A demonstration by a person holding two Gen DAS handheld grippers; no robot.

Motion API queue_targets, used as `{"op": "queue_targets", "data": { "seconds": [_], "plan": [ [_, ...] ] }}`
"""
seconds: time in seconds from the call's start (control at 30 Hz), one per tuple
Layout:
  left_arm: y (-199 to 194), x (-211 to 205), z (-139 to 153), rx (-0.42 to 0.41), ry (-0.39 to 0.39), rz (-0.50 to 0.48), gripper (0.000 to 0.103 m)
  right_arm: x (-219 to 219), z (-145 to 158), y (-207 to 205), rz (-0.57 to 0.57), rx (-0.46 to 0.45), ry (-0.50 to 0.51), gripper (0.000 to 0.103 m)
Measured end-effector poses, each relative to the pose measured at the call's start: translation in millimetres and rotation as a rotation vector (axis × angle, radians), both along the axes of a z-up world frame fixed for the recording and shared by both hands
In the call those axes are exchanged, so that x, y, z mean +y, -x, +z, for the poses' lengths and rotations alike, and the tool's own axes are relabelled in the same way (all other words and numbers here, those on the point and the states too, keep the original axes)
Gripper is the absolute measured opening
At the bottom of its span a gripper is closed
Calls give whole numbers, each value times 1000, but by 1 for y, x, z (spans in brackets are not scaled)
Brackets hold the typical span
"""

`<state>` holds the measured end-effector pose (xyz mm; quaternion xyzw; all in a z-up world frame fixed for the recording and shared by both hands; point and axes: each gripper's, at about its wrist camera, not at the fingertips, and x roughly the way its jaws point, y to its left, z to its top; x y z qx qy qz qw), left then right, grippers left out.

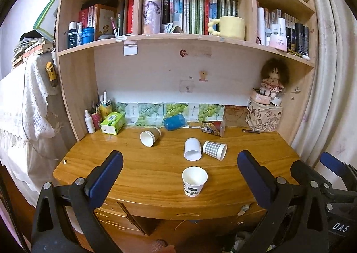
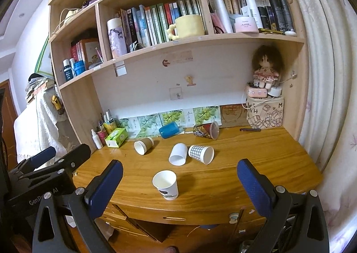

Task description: Flip cup upright

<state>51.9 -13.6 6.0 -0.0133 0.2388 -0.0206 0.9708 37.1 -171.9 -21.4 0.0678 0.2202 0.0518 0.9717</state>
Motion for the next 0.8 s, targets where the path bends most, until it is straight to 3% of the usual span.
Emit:
{"op": "queue_targets", "data": {
  "seconds": [0.8],
  "plan": [
    [-4,-19,3,-3,-44,-46,102,-15,-5,-1,-24,27,-33,102]
  ]
}}
